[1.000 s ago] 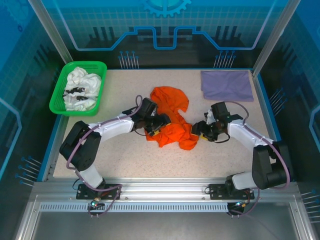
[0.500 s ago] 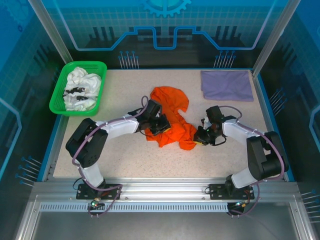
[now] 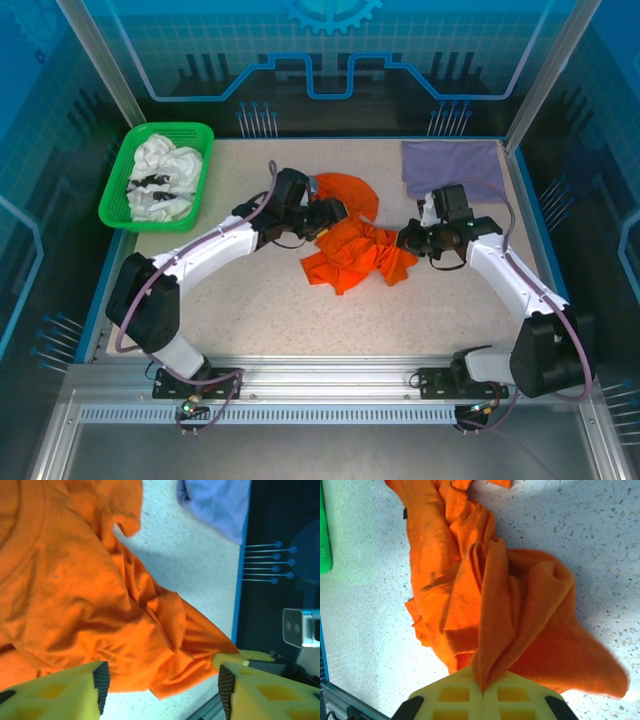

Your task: Fold and stack the t-shirts

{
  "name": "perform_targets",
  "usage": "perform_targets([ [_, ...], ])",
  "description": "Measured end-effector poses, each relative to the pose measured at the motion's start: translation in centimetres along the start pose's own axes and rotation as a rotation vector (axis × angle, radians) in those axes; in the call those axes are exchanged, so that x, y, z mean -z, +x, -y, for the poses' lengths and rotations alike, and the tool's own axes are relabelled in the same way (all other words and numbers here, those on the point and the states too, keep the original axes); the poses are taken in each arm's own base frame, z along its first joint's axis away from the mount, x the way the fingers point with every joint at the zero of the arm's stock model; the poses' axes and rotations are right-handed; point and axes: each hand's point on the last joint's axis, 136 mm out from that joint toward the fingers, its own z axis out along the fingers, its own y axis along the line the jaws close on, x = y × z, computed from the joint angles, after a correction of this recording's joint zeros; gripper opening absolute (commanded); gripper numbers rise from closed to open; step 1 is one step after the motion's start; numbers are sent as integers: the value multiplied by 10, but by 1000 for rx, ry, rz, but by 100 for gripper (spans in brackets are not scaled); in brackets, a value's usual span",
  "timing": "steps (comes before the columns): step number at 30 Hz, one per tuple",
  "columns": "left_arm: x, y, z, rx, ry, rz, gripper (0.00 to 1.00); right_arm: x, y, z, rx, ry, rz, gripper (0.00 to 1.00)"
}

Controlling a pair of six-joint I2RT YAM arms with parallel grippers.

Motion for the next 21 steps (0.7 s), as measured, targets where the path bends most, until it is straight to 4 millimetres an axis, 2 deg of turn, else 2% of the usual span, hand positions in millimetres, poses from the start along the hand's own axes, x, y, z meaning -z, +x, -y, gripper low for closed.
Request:
perform_targets([
  [2,-11,29,-2,27,1,-48,66,-4,7,7,-8,13,-15,0],
  [5,-33,83,-20,96,-51,-138,67,-15,28,25,-36,48,-67,0],
  [8,-55,116,-31,172,-98,-182,67,-21,42,37,-55,70,-104,0],
  [10,-67,123,-34,231,-110,-175,68,-22,45,39,-57,73,-110,0],
  [15,-88,117,-44,364,-112,-92,70,-23,47,39,-56,65,-111,0],
  [19,-101,112,-54,410,-125,-45,67,-23,51,40,-56,56,-118,0],
  [21,-106,110,-59,415,-142,-29,62,-24,52,40,-53,54,-119,0],
])
